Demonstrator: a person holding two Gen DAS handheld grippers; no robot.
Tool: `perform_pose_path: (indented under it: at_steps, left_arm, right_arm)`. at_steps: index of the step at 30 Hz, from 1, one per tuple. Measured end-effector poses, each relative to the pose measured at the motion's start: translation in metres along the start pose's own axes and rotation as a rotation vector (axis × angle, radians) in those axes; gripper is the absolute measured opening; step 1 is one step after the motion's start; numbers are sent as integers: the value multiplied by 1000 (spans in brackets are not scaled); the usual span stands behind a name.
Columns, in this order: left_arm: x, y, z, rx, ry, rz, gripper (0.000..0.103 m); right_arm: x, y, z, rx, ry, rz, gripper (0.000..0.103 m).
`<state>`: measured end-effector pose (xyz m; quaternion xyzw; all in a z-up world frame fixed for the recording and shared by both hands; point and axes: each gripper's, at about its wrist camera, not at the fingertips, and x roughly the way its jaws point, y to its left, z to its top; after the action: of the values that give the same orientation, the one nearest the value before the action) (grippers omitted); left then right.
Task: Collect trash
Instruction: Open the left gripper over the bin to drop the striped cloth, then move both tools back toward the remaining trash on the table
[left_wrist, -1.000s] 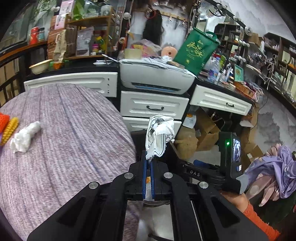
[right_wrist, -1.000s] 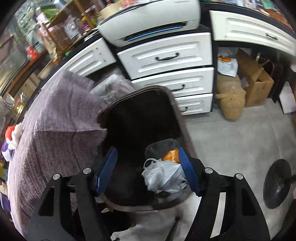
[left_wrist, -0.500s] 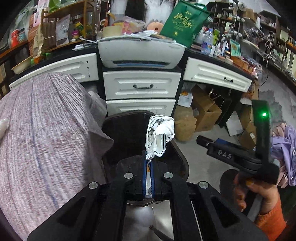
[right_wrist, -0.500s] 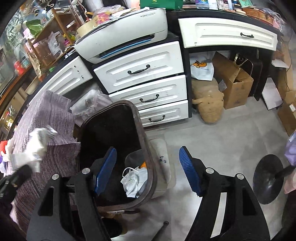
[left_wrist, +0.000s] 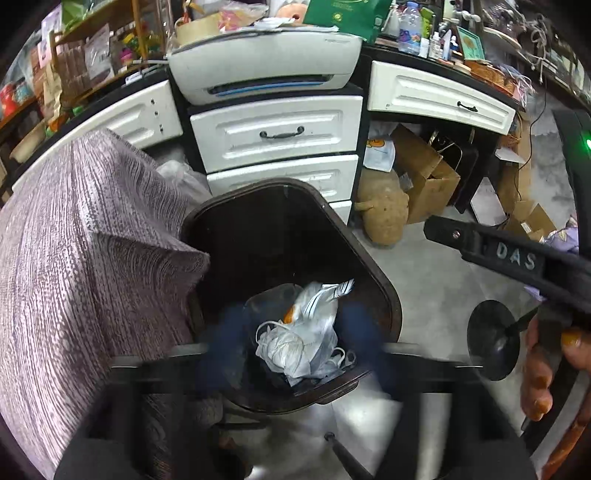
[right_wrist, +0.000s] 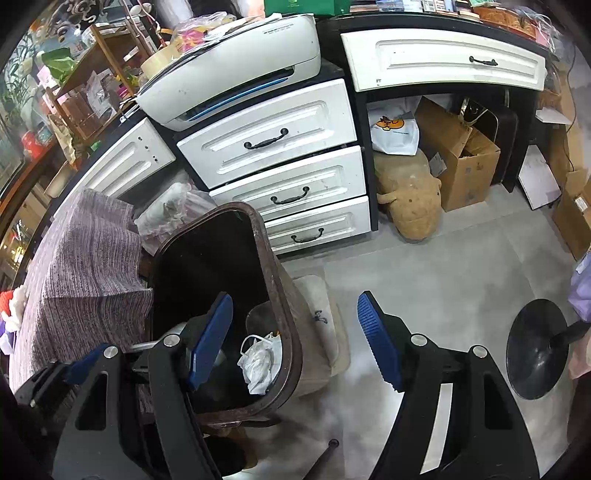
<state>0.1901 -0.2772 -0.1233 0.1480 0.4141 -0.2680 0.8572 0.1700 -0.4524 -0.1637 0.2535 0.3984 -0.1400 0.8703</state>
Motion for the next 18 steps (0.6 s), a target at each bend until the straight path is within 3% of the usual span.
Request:
perform_pose_path:
  at_steps: [9, 18]
  left_arm:
    - [-28, -21, -7, 60, -94, -49, 88]
    - [-94, -23, -6, 51, -258, -177, 96]
  right_arm:
    - [-2, -7, 2, 18, -2, -9, 72]
    - [-5, 6, 5, -7, 2, 16, 73]
